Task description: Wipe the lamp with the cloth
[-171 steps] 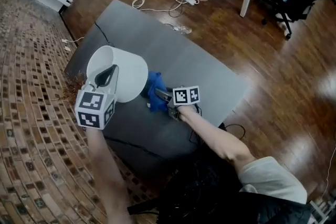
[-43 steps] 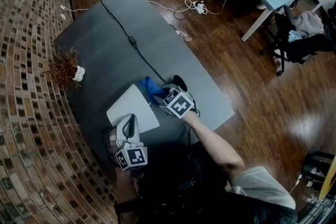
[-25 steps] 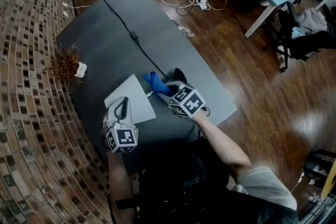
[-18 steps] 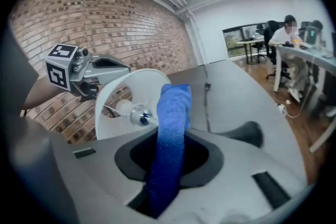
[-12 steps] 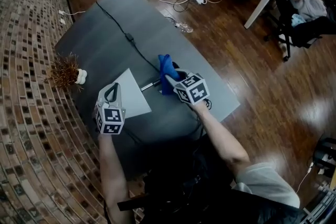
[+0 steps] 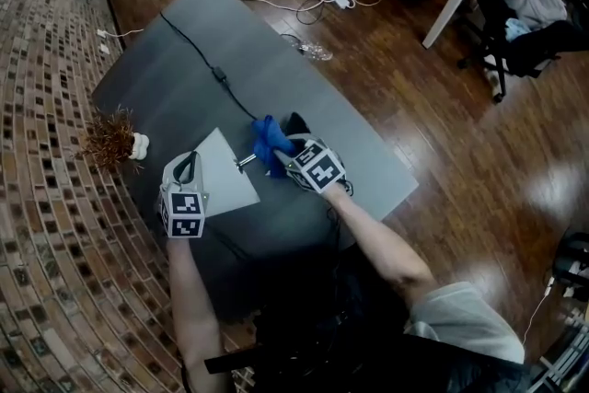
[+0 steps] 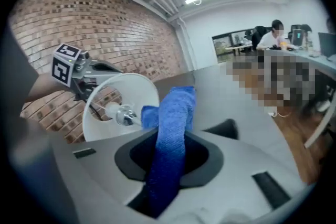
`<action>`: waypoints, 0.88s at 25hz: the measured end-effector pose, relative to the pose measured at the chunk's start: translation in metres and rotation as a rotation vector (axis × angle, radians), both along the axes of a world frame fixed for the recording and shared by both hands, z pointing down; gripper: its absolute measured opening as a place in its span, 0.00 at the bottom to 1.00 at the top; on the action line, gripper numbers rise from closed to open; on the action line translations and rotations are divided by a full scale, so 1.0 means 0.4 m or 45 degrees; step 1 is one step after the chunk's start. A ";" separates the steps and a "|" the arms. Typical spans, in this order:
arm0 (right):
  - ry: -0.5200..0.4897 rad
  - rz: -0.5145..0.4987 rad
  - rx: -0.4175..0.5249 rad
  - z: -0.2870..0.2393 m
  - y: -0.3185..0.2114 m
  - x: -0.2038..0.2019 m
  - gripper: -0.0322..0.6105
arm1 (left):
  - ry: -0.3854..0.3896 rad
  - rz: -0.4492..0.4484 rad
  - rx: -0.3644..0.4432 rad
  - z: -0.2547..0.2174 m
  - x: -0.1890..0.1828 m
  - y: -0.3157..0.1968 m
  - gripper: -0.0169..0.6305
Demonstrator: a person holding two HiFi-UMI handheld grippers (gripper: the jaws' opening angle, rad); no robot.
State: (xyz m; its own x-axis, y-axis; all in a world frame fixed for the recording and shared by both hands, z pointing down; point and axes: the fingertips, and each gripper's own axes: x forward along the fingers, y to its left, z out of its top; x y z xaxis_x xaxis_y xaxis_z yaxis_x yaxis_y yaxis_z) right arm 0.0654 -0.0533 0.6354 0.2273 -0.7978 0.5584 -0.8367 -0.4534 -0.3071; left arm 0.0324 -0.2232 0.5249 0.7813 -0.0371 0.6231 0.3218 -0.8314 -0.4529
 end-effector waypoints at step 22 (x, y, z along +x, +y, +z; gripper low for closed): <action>-0.034 -0.266 0.141 -0.131 -0.093 -0.106 0.19 | 0.495 -0.504 -1.176 -0.046 -0.303 -0.123 0.29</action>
